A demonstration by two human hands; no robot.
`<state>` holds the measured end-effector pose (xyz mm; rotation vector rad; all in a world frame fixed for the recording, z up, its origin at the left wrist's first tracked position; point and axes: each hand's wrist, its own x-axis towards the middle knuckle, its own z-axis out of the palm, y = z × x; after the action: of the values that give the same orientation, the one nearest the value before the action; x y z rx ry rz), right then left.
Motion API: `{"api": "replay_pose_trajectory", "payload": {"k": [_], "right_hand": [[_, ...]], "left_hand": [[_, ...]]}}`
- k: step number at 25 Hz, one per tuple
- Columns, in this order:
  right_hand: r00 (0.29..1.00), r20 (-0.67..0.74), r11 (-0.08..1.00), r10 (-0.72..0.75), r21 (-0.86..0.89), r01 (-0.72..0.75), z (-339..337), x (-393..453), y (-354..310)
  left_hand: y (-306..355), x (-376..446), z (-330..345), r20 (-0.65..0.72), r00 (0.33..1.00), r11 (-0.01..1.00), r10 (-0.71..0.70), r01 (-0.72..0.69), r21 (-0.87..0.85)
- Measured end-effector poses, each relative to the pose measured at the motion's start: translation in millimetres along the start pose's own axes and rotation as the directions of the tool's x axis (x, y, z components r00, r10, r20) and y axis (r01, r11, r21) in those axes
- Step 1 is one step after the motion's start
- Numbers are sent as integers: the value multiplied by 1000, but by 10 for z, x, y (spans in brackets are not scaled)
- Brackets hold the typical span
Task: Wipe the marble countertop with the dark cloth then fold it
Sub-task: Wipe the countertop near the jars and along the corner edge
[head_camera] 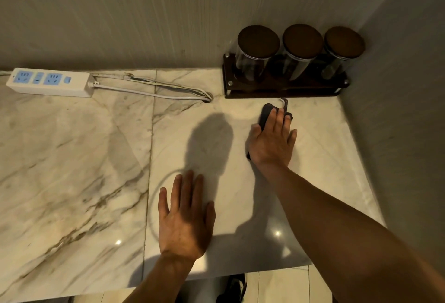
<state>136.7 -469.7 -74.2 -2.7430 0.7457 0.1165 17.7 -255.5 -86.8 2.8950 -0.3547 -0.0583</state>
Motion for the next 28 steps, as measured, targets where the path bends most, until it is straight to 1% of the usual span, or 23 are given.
{"api": "replay_pose_trajectory", "payload": {"k": [3,8,12,18,20,23,26,28], "right_hand": [[993,-60,994,103,45,-100,37,-255,52],[981,-55,982,188,46,-185,69,-705,164],[975,-72,976,211,64,-206,98,-1090,285],[978,-79,980,192,76,-186,144,-1602,460],[981,-91,982,173,87,-165,169,-1746,509],[990,-96,994,105,50,-100,182,-1934,597],[999,-13,999,-50,0,50,110,-2037,790],[977,55,977,-206,-38,208,0,-2036,982]], "left_hand": [[5,3,-16,20,1000,1000,6,-6,3],[5,4,-45,60,998,999,-12,10,38],[31,-15,-62,73,997,999,-11,9,38],[18,-3,-24,49,999,1000,-13,14,-22],[17,-1,-2,33,999,1000,-15,16,-25],[5,17,9,71,997,999,-23,26,-40],[74,58,-43,71,996,997,-45,48,-52],[173,85,-83,50,997,997,-60,62,-53]]}}
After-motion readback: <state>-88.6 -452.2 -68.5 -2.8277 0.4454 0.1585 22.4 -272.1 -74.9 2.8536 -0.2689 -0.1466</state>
